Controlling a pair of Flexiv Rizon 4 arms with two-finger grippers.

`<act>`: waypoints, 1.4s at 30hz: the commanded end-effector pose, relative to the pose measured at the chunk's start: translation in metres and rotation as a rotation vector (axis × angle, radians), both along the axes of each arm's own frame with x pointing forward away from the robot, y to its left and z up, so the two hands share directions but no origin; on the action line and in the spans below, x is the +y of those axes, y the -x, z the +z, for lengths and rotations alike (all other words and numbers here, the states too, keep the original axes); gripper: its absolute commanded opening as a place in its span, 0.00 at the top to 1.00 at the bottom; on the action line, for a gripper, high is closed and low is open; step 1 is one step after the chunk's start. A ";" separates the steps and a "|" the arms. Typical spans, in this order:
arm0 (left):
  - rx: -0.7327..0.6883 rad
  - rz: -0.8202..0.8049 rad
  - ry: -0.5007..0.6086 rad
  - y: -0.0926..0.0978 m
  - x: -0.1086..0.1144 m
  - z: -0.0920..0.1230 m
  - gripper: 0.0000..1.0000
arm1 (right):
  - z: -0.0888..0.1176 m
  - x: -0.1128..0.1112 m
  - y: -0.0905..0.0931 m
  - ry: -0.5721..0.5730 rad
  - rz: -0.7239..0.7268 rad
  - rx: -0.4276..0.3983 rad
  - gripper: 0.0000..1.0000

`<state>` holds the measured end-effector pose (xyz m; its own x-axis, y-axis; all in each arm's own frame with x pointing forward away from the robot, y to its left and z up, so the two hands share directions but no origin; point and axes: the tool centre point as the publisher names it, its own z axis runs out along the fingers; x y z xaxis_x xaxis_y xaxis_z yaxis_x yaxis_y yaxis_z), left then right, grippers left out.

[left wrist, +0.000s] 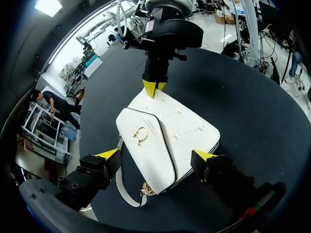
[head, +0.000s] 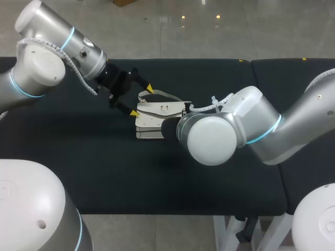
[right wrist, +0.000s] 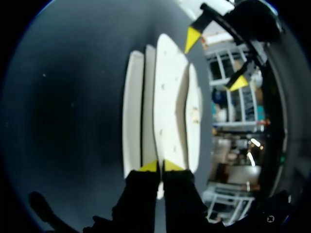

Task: Pick up the bag, open it, inspect its contents, close it, and place it on the opposite side

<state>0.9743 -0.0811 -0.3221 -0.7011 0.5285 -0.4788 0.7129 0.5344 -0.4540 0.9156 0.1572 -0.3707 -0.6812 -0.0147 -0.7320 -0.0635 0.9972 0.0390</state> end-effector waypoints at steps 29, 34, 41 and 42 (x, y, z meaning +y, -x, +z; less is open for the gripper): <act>-0.225 -0.034 0.126 0.024 -0.010 -0.014 0.52 | -0.005 0.011 0.014 -0.011 -0.060 -0.057 1.00; -0.214 -0.033 0.123 0.021 -0.012 -0.022 0.57 | -0.005 0.011 0.014 -0.011 -0.060 -0.057 1.00; -0.199 -0.044 0.126 0.019 -0.015 -0.027 0.58 | -0.005 0.011 0.014 -0.011 -0.060 -0.057 1.00; -0.198 -0.045 0.124 0.018 -0.016 -0.028 0.58 | -0.005 0.011 0.014 -0.011 -0.060 -0.057 1.00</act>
<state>0.9504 -0.0951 -0.3451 -0.5654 0.4840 -0.6679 0.8143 0.4566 -0.3584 0.9021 0.1676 -0.3719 -0.6452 0.0329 -0.7633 -0.0030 0.9990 0.0456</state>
